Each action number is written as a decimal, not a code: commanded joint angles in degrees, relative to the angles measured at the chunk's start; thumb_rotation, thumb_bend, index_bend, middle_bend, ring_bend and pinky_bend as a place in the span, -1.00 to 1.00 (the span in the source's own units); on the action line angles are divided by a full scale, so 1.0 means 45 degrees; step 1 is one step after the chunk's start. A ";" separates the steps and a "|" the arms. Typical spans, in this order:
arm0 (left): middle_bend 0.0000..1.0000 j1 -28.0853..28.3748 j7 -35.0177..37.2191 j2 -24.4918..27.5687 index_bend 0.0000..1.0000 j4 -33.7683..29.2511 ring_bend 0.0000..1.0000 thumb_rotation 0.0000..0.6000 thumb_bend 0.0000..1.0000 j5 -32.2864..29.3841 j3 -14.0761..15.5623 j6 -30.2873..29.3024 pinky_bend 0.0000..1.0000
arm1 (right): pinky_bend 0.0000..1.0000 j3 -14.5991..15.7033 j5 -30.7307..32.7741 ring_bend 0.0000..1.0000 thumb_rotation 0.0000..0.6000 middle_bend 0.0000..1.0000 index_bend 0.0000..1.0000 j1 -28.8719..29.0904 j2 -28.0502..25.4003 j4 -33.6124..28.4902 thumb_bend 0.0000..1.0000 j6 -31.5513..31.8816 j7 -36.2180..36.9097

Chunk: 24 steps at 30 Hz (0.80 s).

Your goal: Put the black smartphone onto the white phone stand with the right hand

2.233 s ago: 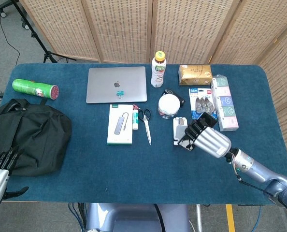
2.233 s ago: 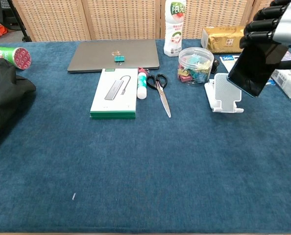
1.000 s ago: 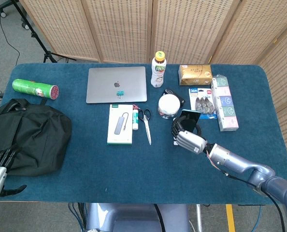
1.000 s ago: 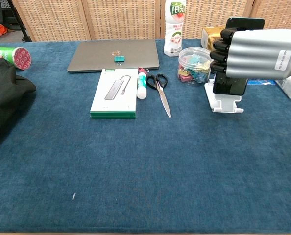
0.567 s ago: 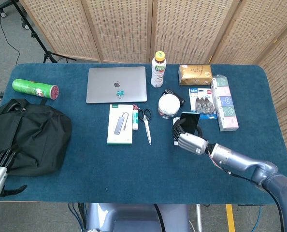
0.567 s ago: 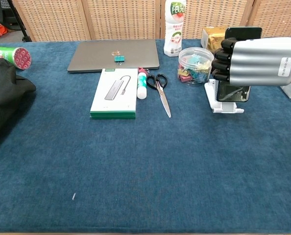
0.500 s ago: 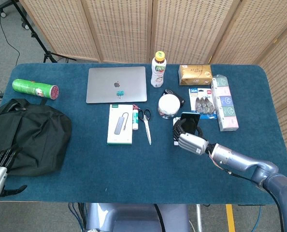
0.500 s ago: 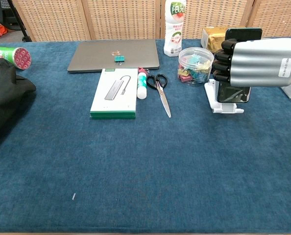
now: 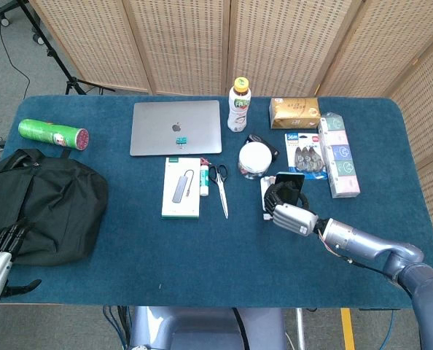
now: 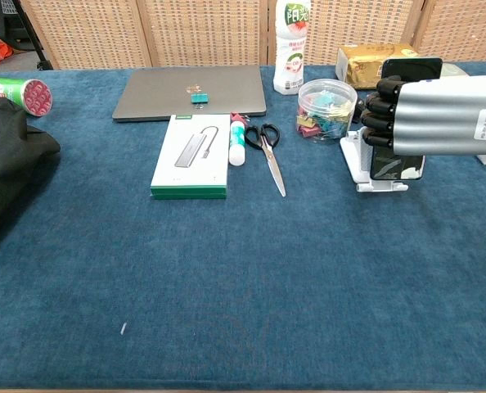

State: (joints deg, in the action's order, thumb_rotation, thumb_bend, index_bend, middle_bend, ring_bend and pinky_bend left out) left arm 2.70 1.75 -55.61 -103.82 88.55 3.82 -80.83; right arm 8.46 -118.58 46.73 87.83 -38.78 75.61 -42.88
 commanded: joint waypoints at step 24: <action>-1.00 0.0025 -0.0062 -0.0017 -1.00 -0.0039 -1.00 1.00 -1.00 -0.0047 0.0012 0.0079 -0.87 | -0.24 0.0411 0.0161 -0.53 1.00 -0.52 -0.19 -0.0154 0.0919 0.1573 -0.60 0.0902 0.0823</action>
State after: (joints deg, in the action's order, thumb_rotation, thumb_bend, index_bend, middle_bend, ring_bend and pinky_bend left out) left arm 2.81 1.46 -55.68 -103.99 88.34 3.87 -80.47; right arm 10.31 -117.90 46.01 91.93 -31.66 79.67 -39.13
